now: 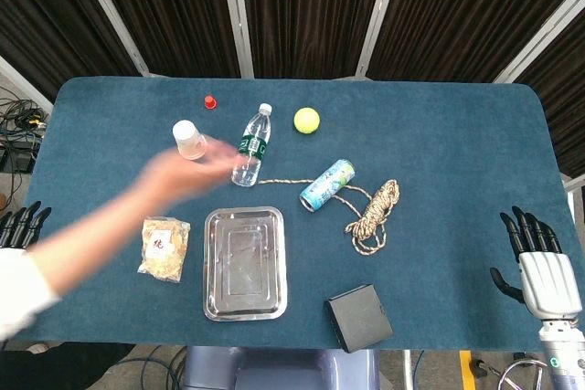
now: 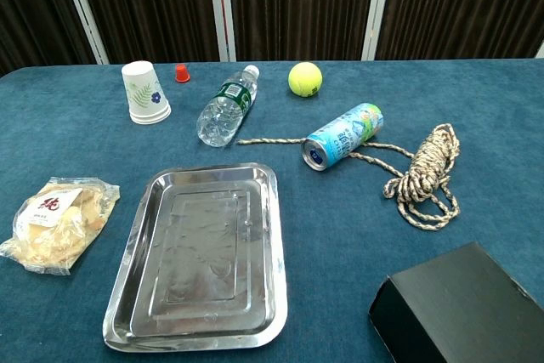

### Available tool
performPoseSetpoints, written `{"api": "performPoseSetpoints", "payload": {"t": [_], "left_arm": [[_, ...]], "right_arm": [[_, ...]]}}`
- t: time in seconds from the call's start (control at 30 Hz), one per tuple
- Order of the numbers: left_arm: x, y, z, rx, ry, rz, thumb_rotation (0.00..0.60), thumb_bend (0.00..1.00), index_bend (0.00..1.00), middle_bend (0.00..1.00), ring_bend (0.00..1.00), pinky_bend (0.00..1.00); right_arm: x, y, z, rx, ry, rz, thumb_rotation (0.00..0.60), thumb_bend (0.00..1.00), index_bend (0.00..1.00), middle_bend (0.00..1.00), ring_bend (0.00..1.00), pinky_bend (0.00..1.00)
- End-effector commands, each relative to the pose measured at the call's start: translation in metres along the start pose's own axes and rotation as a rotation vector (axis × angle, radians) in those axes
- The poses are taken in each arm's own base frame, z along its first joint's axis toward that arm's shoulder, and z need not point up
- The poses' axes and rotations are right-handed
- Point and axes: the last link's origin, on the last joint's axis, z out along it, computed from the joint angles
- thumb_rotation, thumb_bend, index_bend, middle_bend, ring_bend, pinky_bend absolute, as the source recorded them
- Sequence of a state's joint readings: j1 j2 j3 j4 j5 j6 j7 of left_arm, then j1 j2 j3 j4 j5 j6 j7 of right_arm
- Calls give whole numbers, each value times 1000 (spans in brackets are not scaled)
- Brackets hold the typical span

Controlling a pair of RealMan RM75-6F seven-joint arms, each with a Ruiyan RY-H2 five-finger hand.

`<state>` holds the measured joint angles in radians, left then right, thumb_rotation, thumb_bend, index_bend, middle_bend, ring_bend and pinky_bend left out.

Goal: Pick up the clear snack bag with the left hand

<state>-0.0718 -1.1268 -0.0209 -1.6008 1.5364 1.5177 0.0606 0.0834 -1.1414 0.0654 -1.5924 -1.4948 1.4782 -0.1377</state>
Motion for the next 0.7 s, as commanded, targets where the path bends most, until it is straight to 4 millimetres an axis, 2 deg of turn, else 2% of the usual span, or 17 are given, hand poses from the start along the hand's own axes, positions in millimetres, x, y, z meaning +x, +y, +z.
{"api": "performPoseSetpoints", "payload": {"t": [0.03, 0.4, 0.7], "left_arm": [[0, 0, 0, 0, 0, 1, 600, 51, 0, 0, 0, 0], [-6, 1, 3, -13, -54, 19, 600, 50, 0, 0, 0, 0], [-36, 15, 32, -41, -291, 121, 600, 50, 0, 0, 0, 0]], "right_arm": [[0, 0, 0, 0, 0, 1, 600, 302, 0, 0, 0, 111], [-1, -2, 0, 3, -3, 6, 600, 303, 0, 0, 0, 112], [1, -2, -1, 4, 4, 13, 600, 302, 0, 0, 0, 112]]}}
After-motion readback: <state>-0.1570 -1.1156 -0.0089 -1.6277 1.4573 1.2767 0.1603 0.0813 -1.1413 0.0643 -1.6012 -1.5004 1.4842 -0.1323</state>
